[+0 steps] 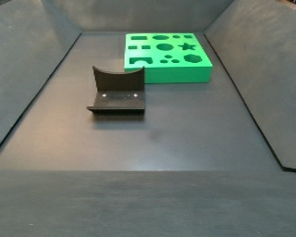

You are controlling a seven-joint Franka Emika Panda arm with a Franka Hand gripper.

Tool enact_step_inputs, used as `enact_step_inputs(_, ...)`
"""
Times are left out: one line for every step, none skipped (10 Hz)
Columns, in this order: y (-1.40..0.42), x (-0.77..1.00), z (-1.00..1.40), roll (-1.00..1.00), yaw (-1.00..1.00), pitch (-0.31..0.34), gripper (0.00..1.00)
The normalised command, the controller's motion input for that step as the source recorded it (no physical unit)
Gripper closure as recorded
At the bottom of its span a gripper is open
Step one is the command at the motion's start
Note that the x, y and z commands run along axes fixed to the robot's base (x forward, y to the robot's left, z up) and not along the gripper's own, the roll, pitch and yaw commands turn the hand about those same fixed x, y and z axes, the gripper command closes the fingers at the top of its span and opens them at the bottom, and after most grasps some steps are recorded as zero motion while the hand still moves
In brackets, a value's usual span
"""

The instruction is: Insert the star object.

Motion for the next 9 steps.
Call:
enact_step_inputs(0.55,-0.48,-1.0,0.0,0.14,0.0,1.0)
enact_step_inputs(0.71,-0.5,-1.0,0.0,0.07,-0.007,1.0)
enact_step_inputs(0.8,-0.53,-1.0,0.0,0.0,-0.02,1.0)
enact_step_inputs(0.73,-0.54,-1.0,0.0,0.05,-0.023,1.0)
enact_step_inputs(0.44,-0.23,-0.92,-0.1,0.2,-0.09,1.0)
enact_step_inputs(0.08,0.0,-0.86,-0.08,0.19,-0.137,1.0)
enact_step_inputs(0.0,0.13,-0.82,-0.09,0.0,-0.067,1.0)
enact_step_inputs(-0.12,0.1,-0.77,-0.14,-0.05,-0.113,1.0)
enact_step_inputs(-0.17,0.0,-0.75,-0.15,-0.18,-0.139,1.0)
